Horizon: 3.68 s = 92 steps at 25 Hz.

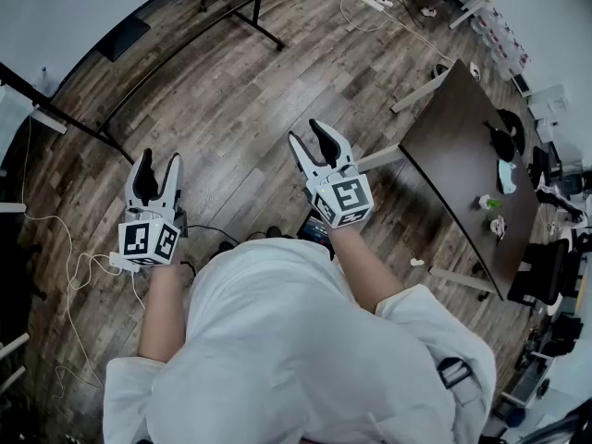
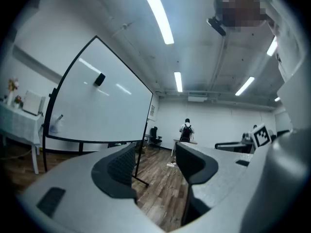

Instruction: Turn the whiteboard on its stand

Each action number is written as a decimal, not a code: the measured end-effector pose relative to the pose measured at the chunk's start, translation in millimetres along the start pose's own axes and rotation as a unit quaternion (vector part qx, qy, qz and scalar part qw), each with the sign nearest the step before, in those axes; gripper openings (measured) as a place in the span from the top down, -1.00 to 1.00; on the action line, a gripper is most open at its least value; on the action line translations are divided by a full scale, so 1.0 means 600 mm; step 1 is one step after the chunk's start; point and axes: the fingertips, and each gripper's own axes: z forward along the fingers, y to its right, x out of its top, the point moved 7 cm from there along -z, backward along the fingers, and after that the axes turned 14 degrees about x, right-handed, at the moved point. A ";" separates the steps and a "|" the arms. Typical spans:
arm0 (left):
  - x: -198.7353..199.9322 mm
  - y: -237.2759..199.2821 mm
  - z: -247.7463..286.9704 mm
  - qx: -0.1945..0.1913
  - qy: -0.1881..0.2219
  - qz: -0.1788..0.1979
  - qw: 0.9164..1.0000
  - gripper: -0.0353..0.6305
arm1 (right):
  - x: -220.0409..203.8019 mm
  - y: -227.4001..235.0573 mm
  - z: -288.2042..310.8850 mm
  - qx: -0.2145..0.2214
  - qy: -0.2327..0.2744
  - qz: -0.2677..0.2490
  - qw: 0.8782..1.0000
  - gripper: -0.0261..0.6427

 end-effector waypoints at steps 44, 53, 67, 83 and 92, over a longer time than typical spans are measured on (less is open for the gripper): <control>-0.082 0.232 0.098 -0.007 -0.006 0.025 1.000 0.16 | -0.099 0.223 -0.138 0.032 0.036 0.025 0.999 0.37; -0.074 0.151 0.266 -0.010 0.005 -0.003 1.000 0.16 | -0.053 0.332 -0.027 0.007 0.023 0.007 1.000 0.37; -0.014 0.031 0.598 -0.048 0.015 0.006 0.999 0.16 | 0.048 0.492 0.271 0.003 0.024 -0.024 0.999 0.35; -0.010 0.052 0.900 -0.051 0.006 0.014 0.999 0.16 | 0.029 0.741 0.396 -0.013 0.044 0.006 0.999 0.39; 0.030 0.142 1.121 -0.003 0.008 0.026 1.000 0.16 | 0.066 1.019 0.506 0.047 0.056 0.013 0.997 0.38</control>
